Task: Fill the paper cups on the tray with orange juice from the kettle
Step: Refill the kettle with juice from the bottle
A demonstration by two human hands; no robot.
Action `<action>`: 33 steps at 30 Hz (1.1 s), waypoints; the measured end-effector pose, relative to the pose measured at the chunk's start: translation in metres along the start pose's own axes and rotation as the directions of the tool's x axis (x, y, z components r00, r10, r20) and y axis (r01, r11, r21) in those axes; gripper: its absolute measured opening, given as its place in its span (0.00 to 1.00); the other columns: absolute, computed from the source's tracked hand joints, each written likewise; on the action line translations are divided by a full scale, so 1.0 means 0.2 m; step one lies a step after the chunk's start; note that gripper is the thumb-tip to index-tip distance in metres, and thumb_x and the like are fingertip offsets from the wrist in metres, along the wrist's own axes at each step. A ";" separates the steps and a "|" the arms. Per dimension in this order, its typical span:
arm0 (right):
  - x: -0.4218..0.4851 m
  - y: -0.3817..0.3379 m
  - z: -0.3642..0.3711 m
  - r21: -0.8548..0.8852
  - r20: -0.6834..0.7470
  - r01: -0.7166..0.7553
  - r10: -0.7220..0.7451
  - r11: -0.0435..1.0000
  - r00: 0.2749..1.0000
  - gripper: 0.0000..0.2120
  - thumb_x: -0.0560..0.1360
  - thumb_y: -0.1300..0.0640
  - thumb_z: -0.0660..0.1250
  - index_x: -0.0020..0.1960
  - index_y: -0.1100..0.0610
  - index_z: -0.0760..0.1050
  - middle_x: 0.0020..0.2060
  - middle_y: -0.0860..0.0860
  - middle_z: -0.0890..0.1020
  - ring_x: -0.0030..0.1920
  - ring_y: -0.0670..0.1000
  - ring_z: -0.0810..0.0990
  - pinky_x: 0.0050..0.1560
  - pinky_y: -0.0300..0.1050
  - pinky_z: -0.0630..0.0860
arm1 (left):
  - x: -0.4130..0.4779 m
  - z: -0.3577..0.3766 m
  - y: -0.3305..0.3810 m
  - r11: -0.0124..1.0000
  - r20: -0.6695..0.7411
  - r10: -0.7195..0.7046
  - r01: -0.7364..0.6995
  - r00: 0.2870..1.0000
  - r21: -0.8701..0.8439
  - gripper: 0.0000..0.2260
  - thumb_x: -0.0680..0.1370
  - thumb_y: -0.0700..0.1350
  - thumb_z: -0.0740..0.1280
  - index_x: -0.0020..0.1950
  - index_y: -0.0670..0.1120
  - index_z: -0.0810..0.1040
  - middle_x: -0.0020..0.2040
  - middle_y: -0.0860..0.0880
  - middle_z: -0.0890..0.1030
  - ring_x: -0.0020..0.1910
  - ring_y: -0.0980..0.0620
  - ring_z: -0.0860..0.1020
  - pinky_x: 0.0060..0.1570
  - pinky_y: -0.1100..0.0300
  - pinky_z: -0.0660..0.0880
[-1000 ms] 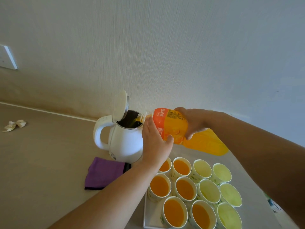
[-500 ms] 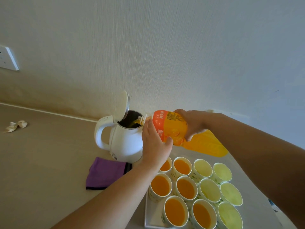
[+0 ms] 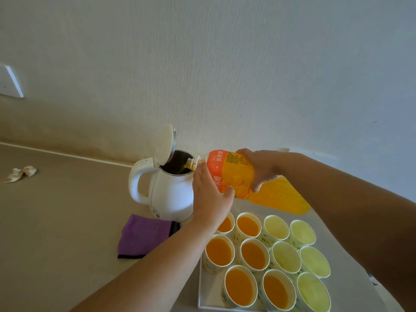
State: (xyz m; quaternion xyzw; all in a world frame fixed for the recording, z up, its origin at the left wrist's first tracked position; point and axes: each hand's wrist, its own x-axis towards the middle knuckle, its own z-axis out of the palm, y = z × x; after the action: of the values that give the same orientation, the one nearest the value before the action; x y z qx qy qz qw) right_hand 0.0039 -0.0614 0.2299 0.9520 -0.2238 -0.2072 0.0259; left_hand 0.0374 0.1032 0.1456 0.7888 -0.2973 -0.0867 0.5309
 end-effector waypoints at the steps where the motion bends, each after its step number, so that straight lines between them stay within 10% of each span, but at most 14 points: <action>1: 0.00 0.00 0.00 0.001 0.000 0.000 0.000 1.000 1.000 0.56 0.61 0.47 0.79 0.76 0.48 0.45 0.63 0.54 0.72 0.60 0.57 0.73 0.57 0.52 0.75 | 0.00 0.00 0.00 1.000 0.000 0.000 0.000 1.000 0.000 0.39 0.77 0.49 0.68 0.78 0.48 0.45 0.77 0.48 0.52 0.76 0.49 0.54 0.69 0.53 0.64; 33: -0.02 -0.02 -0.02 0.015 0.026 0.000 0.000 1.000 1.000 0.55 0.62 0.49 0.79 0.75 0.49 0.46 0.64 0.54 0.72 0.61 0.57 0.72 0.55 0.50 0.73 | 0.00 0.01 -0.01 1.000 -0.017 -0.003 0.004 1.000 0.015 0.38 0.77 0.50 0.68 0.78 0.49 0.45 0.77 0.48 0.53 0.75 0.49 0.56 0.67 0.56 0.65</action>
State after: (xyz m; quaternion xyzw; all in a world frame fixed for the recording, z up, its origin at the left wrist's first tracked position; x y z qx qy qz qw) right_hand 0.0040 -0.0557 0.2353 0.9495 -0.2255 -0.2177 0.0158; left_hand 0.0376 0.1019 0.1437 0.7941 -0.2920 -0.0787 0.5272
